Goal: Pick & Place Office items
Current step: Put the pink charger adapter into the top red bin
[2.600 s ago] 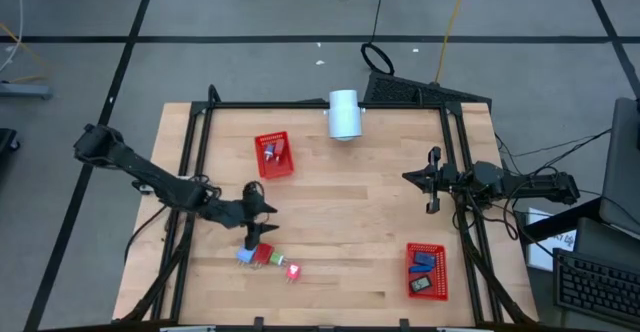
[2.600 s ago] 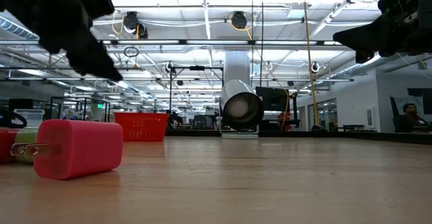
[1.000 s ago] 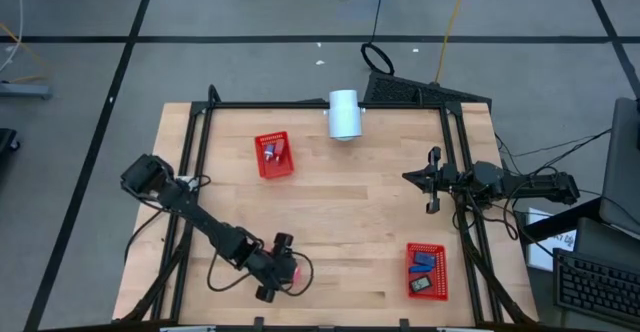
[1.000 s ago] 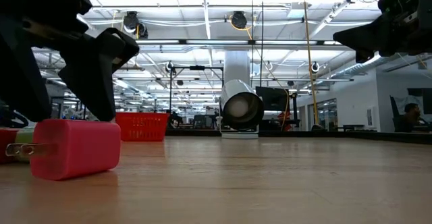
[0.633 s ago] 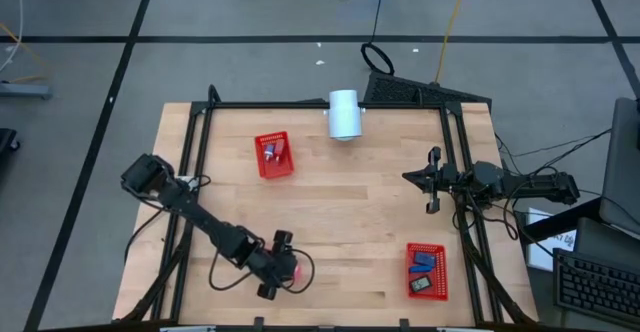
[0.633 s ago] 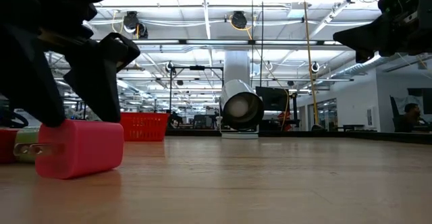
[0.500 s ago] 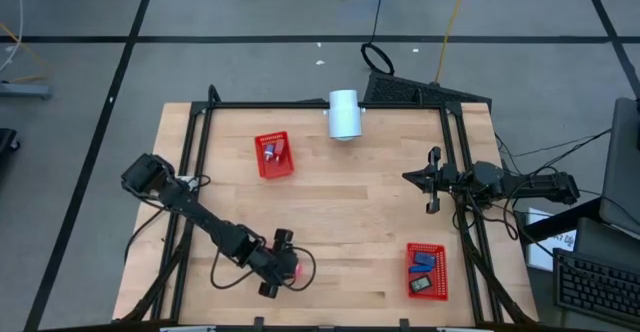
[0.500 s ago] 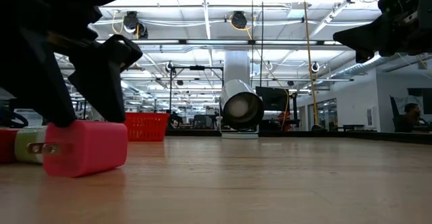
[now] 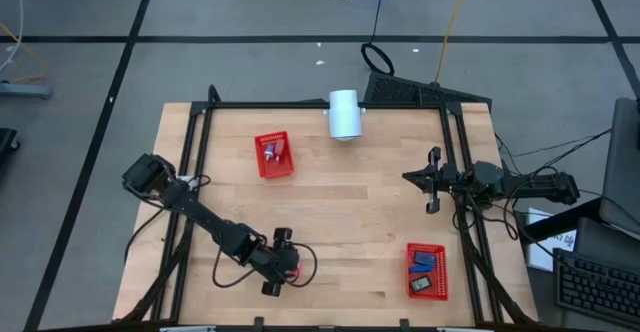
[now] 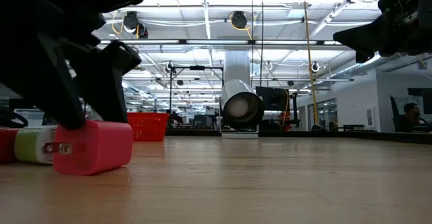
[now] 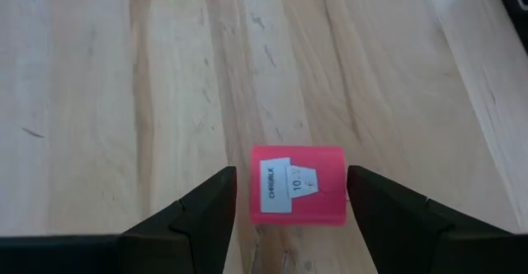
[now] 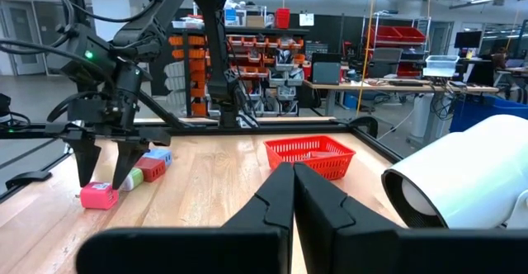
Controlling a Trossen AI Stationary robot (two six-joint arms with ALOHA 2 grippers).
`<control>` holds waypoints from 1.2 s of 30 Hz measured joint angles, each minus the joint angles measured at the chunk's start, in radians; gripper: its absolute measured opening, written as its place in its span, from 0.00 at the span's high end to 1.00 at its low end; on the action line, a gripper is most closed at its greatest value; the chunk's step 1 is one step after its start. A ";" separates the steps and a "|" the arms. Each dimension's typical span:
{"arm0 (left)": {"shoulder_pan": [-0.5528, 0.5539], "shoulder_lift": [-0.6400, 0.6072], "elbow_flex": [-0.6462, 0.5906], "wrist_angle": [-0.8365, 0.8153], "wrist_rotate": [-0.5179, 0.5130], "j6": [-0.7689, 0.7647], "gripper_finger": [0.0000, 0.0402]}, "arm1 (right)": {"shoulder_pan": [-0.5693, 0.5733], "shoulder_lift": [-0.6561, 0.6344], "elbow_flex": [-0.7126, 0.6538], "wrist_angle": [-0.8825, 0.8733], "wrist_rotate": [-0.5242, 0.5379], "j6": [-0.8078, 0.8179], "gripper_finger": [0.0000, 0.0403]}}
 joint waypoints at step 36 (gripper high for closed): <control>0.028 0.055 0.000 0.096 0.012 0.002 0.57 | 0.000 0.000 0.000 -0.002 0.000 0.000 1.00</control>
